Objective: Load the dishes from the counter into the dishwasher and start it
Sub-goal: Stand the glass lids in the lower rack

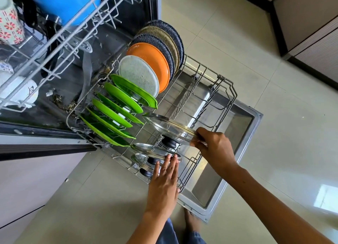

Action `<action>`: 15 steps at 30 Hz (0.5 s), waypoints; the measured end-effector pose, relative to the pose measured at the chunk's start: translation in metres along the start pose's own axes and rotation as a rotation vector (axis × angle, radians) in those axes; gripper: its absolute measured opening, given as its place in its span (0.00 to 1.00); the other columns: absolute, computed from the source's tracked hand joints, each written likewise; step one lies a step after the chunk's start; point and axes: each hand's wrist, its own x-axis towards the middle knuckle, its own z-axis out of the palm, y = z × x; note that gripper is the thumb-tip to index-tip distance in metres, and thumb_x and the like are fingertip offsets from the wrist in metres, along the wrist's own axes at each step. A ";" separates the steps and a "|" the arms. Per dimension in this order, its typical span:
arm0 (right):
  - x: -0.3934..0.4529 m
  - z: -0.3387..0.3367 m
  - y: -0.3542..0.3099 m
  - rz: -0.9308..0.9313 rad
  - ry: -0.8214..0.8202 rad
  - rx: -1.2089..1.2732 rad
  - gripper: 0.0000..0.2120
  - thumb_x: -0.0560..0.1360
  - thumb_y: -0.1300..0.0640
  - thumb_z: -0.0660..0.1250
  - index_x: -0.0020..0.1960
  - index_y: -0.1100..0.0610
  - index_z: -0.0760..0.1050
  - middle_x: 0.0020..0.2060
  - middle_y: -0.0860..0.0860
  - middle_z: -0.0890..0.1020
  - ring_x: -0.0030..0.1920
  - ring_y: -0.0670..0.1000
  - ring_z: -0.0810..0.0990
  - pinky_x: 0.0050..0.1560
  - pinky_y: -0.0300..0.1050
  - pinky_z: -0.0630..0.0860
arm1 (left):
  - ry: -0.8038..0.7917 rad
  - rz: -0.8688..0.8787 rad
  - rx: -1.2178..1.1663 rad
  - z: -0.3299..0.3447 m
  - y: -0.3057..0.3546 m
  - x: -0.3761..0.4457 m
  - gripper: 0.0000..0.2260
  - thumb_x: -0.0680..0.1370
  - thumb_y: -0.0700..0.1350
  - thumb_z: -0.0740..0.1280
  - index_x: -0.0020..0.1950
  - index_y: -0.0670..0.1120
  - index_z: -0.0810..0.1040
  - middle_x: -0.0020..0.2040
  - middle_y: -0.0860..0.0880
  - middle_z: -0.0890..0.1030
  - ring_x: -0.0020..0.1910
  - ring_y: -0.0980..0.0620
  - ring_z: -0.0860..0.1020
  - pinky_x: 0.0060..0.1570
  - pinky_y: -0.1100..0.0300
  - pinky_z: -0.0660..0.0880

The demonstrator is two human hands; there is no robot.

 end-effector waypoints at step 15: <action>0.027 0.035 0.013 0.077 -0.037 0.077 0.05 0.71 0.64 0.71 0.39 0.60 0.75 0.32 0.46 0.80 0.30 0.46 0.78 0.30 0.27 0.64 | 0.040 0.006 0.001 0.002 -0.001 0.000 0.48 0.58 0.53 0.80 0.72 0.40 0.64 0.72 0.43 0.65 0.71 0.42 0.64 0.66 0.45 0.56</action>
